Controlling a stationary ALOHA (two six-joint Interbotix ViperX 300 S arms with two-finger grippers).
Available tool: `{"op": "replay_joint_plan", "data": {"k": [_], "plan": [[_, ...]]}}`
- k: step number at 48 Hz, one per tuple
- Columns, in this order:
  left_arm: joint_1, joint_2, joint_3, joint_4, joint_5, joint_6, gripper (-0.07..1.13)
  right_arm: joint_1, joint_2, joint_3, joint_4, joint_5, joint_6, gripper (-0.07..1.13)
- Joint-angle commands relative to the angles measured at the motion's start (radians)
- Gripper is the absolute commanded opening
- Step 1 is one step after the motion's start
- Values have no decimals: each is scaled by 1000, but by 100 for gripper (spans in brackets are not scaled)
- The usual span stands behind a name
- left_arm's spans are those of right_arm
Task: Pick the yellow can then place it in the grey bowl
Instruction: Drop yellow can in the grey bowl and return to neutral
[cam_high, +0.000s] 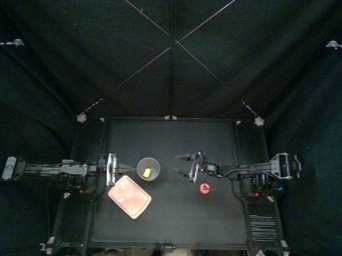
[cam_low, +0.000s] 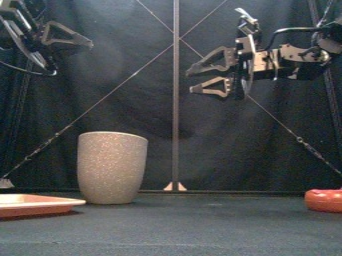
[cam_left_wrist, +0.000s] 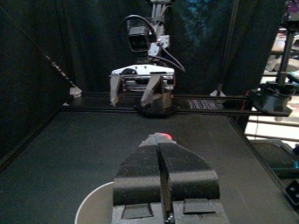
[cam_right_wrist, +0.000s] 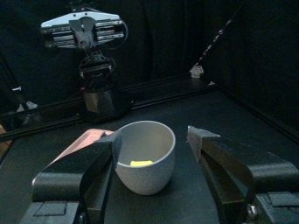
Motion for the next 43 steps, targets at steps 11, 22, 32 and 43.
{"op": "replay_joint_plan", "data": {"k": [11,22,32,43], "plan": [[6,5,-3,0,0,-3,-2,-12,-143,106,29,-11,2,95],[14,5,15,-29,0,-2,-2,-12,-146,118,31,-11,3,95],[20,3,15,-38,0,5,-2,-12,-144,120,31,-9,3,95],[29,5,20,-37,0,6,-2,-12,-144,121,29,-3,3,95]]}}
